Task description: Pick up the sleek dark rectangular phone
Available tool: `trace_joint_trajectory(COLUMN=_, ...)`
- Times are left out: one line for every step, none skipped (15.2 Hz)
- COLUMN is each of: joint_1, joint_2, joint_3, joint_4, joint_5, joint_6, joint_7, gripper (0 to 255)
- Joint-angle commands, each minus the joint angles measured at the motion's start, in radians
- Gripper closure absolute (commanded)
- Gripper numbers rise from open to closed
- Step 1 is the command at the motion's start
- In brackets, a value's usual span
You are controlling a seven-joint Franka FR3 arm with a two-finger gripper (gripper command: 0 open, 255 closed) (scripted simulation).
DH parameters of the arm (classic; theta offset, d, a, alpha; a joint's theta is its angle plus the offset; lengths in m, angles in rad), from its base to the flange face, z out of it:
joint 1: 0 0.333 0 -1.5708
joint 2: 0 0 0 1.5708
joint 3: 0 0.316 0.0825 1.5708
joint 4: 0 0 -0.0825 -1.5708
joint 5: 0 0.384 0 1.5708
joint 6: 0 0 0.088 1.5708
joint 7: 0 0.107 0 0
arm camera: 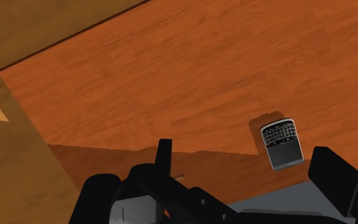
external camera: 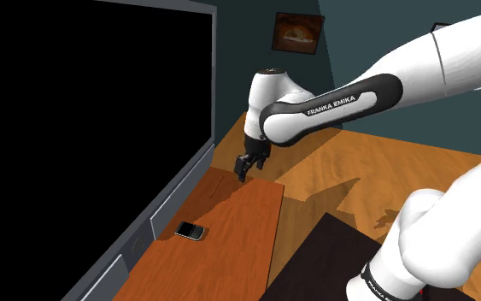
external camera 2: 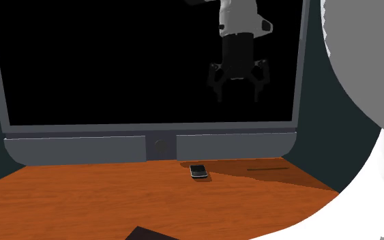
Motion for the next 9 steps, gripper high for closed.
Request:
trace_joint_trajectory(joint_1=0.008, joint_2=0.072, joint_3=0.011, joint_4=0.016, joint_5=-0.001, joint_6=0.052, joint_7=0.003, gripper=0)
trace_joint_trajectory(joint_1=0.011, joint_2=0.108, joint_3=0.016, joint_4=0.025, joint_5=-0.002, joint_6=0.076, joint_7=0.005, gripper=0)
trace_joint_trajectory(joint_1=0.015, joint_2=0.145, joint_3=0.021, joint_4=0.035, joint_5=-0.004, joint_6=0.099, joint_7=0.007, gripper=0)
trace_joint_trajectory(joint_1=0.018, joint_2=0.181, joint_3=0.026, joint_4=0.047, joint_5=-0.007, joint_6=0.121, joint_7=0.01, gripper=0)
trace_joint_trajectory(joint_1=0.022, joint_2=0.218, joint_3=0.03, joint_4=0.06, joint_5=-0.01, joint_6=0.142, joint_7=0.013, gripper=0)
trace_joint_trajectory(joint_1=0.026, joint_2=0.255, joint_3=0.035, joint_4=0.074, joint_5=-0.014, joint_6=0.162, joint_7=0.016, gripper=0)
trace_joint_trajectory(joint_1=0.03, joint_2=0.293, joint_3=0.039, joint_4=0.089, joint_5=-0.018, joint_6=0.182, joint_7=0.019, gripper=0)
trace_joint_trajectory(joint_1=0.033, joint_2=0.33, joint_3=0.043, joint_4=0.105, joint_5=-0.024, joint_6=0.2, joint_7=0.023, gripper=0)
trace_joint_trajectory(joint_1=0.038, joint_2=0.368, joint_3=0.047, joint_4=0.122, joint_5=-0.029, joint_6=0.217, joint_7=0.027, gripper=0)
